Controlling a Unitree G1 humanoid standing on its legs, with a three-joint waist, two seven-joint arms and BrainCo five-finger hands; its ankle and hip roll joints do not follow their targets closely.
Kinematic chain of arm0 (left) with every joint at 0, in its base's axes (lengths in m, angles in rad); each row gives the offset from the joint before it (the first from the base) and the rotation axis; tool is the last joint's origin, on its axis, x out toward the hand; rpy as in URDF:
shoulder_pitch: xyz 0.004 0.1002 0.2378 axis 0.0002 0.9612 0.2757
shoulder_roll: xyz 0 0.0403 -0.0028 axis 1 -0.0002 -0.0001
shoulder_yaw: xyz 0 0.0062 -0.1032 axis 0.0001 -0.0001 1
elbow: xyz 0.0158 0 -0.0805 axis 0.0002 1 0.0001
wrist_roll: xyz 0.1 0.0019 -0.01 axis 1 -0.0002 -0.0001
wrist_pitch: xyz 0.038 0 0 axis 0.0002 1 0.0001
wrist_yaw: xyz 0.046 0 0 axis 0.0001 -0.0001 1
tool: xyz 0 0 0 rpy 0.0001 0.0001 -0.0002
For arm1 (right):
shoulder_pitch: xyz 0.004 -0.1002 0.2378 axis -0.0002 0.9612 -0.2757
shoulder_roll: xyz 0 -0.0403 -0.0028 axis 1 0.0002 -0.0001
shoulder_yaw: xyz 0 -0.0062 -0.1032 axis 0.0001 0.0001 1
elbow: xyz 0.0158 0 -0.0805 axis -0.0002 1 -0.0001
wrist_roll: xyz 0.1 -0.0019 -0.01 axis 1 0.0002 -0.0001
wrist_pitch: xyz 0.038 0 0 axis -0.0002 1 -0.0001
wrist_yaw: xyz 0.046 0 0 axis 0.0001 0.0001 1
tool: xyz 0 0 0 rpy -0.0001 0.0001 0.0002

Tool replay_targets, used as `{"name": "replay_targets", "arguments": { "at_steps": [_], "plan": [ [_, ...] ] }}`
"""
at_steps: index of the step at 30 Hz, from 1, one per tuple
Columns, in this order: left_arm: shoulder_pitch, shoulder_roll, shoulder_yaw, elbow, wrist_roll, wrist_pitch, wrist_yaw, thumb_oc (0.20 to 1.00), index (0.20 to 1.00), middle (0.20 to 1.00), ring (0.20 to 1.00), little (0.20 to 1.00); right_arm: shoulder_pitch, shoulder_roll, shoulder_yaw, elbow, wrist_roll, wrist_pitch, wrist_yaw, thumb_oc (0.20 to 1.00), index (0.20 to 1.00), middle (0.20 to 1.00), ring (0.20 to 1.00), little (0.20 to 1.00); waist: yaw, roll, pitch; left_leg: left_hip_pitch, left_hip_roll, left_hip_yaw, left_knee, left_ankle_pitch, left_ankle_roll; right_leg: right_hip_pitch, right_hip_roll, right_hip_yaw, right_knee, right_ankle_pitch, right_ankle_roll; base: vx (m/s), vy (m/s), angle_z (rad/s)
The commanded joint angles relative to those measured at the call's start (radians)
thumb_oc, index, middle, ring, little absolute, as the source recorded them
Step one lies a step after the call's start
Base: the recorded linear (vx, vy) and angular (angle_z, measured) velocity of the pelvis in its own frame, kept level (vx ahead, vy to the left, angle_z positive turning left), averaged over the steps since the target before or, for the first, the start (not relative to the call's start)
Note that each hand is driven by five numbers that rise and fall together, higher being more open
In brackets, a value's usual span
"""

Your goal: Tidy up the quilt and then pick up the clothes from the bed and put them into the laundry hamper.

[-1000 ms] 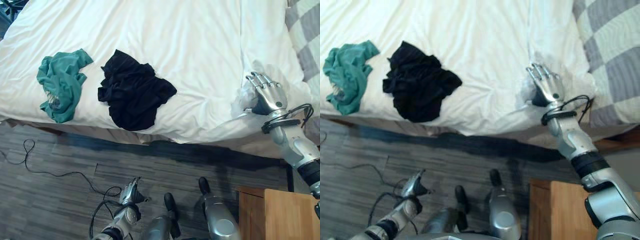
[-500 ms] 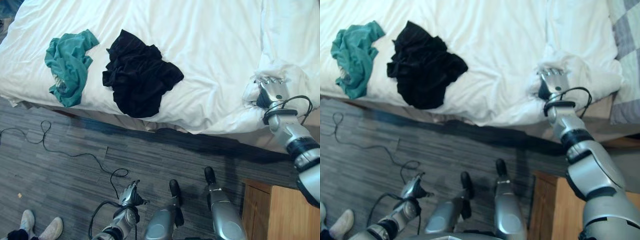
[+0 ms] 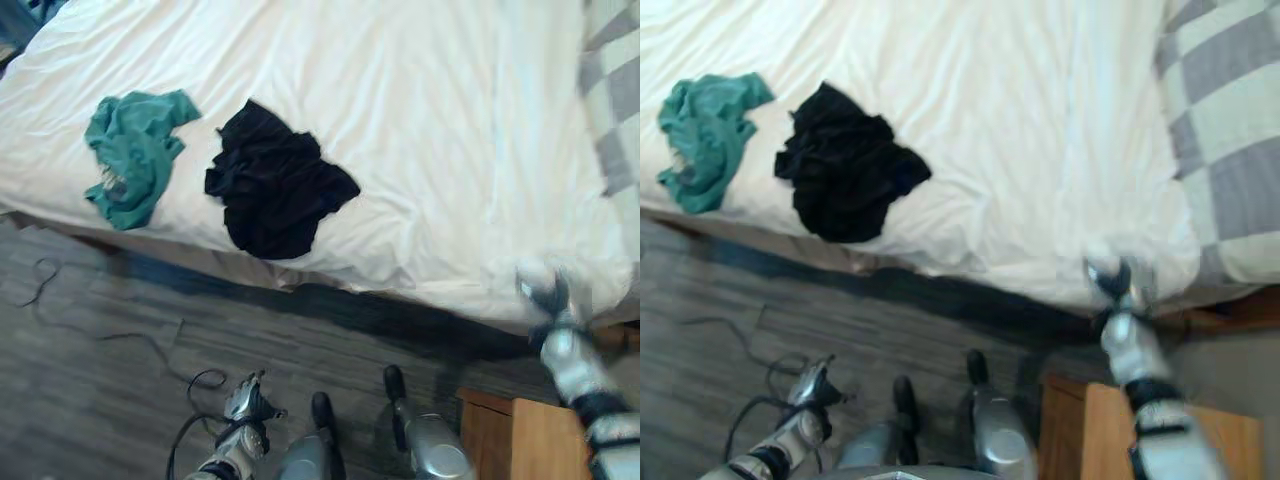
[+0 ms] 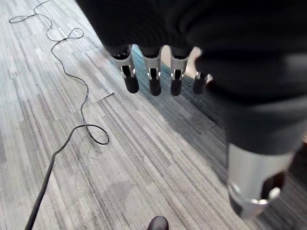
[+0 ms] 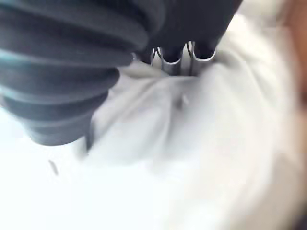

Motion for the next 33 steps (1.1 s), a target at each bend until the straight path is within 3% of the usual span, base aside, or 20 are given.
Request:
{"name": "replay_targets", "arguments": {
  "at_steps": [1, 5, 7, 9, 10, 15, 20, 22, 23, 24, 28, 30, 31, 33],
  "plan": [
    [-0.009, -0.02, 0.018, 0.054, 0.039, 0.018, 0.012, 1.0, 1.0, 1.0, 1.0, 1.0, 0.165, 0.004, 0.028, 0.067, 0.18, -0.008, 0.009, 1.0, 1.0, 1.0, 1.0, 1.0, -0.073, -0.009, -0.038, -0.028, 0.004, 0.037, 0.028, -0.079, -0.02, 0.027, -0.064, 0.023, 0.005, -0.126, 0.077, 0.07, 0.079, -0.61],
    [0.003, -0.023, 0.035, 0.039, 0.017, 0.021, 0.009, 1.0, 1.0, 1.0, 1.0, 1.0, 0.224, 0.109, -0.021, 0.142, 0.368, -0.032, 0.042, 1.0, 1.0, 1.0, 1.0, 1.0, -0.1, -0.02, -0.07, 0.005, 0.003, 0.065, 0.031, -0.096, -0.014, 0.043, -0.059, 0.055, 0.004, -0.123, 0.085, 0.06, 0.075, -0.4],
    [0.007, -0.018, 0.034, 0.029, 0.007, 0.023, 0.009, 1.0, 1.0, 1.0, 1.0, 1.0, 0.222, 0.123, -0.054, 0.231, 0.434, -0.029, 0.023, 1.0, 1.0, 1.0, 1.0, 1.0, -0.103, -0.028, -0.089, 0.024, 0.004, 0.077, 0.031, -0.104, -0.011, 0.053, -0.058, 0.065, 0.007, -0.125, 0.086, 0.08, 0.053, -0.65],
    [0.008, -0.016, 0.031, 0.021, 0.004, 0.024, 0.007, 1.0, 1.0, 1.0, 1.0, 1.0, 0.219, 0.095, -0.089, 0.197, 0.448, -0.024, -0.008, 1.0, 1.0, 1.0, 1.0, 1.0, -0.108, -0.03, -0.095, 0.031, 0.004, 0.079, 0.032, -0.109, -0.009, 0.057, -0.058, 0.069, 0.012, -0.13, 0.088, 0.05, 0.039, -0.38],
    [0.008, -0.016, 0.028, 0.016, 0.004, 0.023, 0.007, 1.0, 1.0, 1.0, 1.0, 1.0, 0.214, 0.066, -0.101, 0.145, 0.431, -0.025, -0.022, 0.2, 0.2, 0.2, 0.2, 0.2, -0.111, -0.032, -0.094, 0.034, 0.003, 0.079, 0.034, -0.113, -0.009, 0.058, -0.059, 0.07, 0.014, -0.132, 0.089, 0.02, 0.038, -0.07],
    [0.005, -0.034, 0.014, 0.018, 0.028, 0.017, -0.004, 1.0, 1.0, 1.0, 1.0, 1.0, 0.151, -0.102, -0.176, -0.269, 0.295, -0.082, -0.095, 0.2, 0.2, 0.2, 0.2, 0.2, -0.095, -0.029, -0.071, 0.028, -0.004, 0.065, 0.052, -0.126, -0.006, 0.046, -0.065, 0.07, 0.033, -0.146, 0.087, 0.0, 0.005, 0.01],
    [-0.016, -0.025, -0.013, 0.015, 0.028, 0.016, -0.015, 1.0, 1.0, 1.0, 1.0, 1.0, -0.039, -0.183, -0.155, -0.311, 0.319, -0.098, -0.135, 0.2, 0.2, 0.2, 0.2, 0.2, -0.057, -0.006, -0.042, -0.008, -0.009, 0.046, 0.072, -0.119, -0.008, 0.024, -0.072, 0.056, 0.038, -0.142, 0.076, -0.04, -0.044, 0.19],
    [-0.024, -0.024, -0.028, 0.014, 0.014, 0.015, -0.015, 1.0, 1.0, 1.0, 1.0, 1.0, -0.131, -0.188, -0.134, -0.262, 0.406, -0.117, -0.135, 0.2, 0.2, 0.2, 0.2, 0.2, -0.042, 0.012, -0.03, -0.026, -0.016, 0.038, 0.081, -0.119, -0.01, 0.016, -0.079, 0.045, 0.041, -0.144, 0.074, -0.04, -0.058, 0.36],
    [-0.035, -0.023, -0.054, 0.007, -0.012, 0.01, -0.009, 1.0, 1.0, 1.0, 1.0, 1.0, -0.224, -0.196, -0.099, -0.182, 0.484, -0.119, -0.13, 0.2, 0.2, 0.2, 0.2, 0.2, -0.024, 0.036, -0.011, -0.053, -0.022, 0.028, 0.094, -0.114, -0.013, -0.003, -0.087, 0.036, 0.05, -0.145, 0.074, -0.06, -0.056, 0.24],
    [-0.037, -0.024, -0.052, 0.007, -0.013, 0.01, -0.009, 1.0, 1.0, 1.0, 1.0, 1.0, -0.231, -0.199, -0.095, -0.174, 0.487, -0.122, -0.129, 0.2, 0.2, 0.2, 0.2, 0.2, -0.027, 0.037, -0.01, -0.057, -0.022, 0.027, 0.097, -0.115, -0.013, -0.006, -0.087, 0.035, 0.052, -0.145, 0.073, -0.12, -0.052, 0.26],
    [-0.083, -0.022, -0.107, -0.026, -0.084, -0.019, 0.004, 1.0, 1.0, 1.0, 1.0, 1.0, -0.435, -0.228, 0.002, 0.123, 0.633, -0.109, -0.067, 0.2, 0.2, 0.2, 0.2, 0.2, -0.011, 0.107, 0.051, -0.157, -0.041, 0.009, 0.161, -0.11, -0.022, -0.091, -0.095, 0.024, 0.112, -0.152, 0.077, -0.1, -0.041, 0.27],
    [-0.111, -0.025, -0.129, -0.046, -0.094, -0.023, 0.009, 1.0, 1.0, 1.0, 1.0, 1.0, -0.459, -0.206, 0.002, 0.256, 0.676, -0.089, -0.041, 0.2, 0.2, 0.2, 0.2, 0.2, -0.016, 0.14, 0.074, -0.192, -0.044, 0.01, 0.187, -0.106, -0.027, -0.126, -0.101, 0.014, 0.147, -0.162, 0.076, -0.09, -0.033, 0.17],
    [-0.112, -0.025, -0.129, -0.046, -0.094, -0.023, 0.009, 1.0, 1.0, 1.0, 1.0, 1.0, -0.461, -0.207, 0.003, 0.259, 0.677, -0.09, -0.039, 0.2, 0.2, 0.2, 0.2, 0.2, -0.016, 0.14, 0.073, -0.195, -0.044, 0.009, 0.189, -0.107, -0.027, -0.128, -0.101, 0.013, 0.15, -0.163, 0.076, -0.03, -0.015, 0.19],
    [-0.137, -0.041, -0.13, -0.041, -0.1, -0.016, 0.013, 1.0, 1.0, 1.0, 1.0, 1.0, -0.402, -0.128, -0.009, 0.384, 0.697, -0.064, -0.007, 0.2, 0.2, 0.2, 0.2, 0.2, -0.033, 0.166, 0.079, -0.199, -0.045, 0.008, 0.196, -0.11, -0.024, -0.146, -0.105, 0.005, 0.181, -0.18, 0.074, 0.0, -0.005, 0.09]
  ]
}}
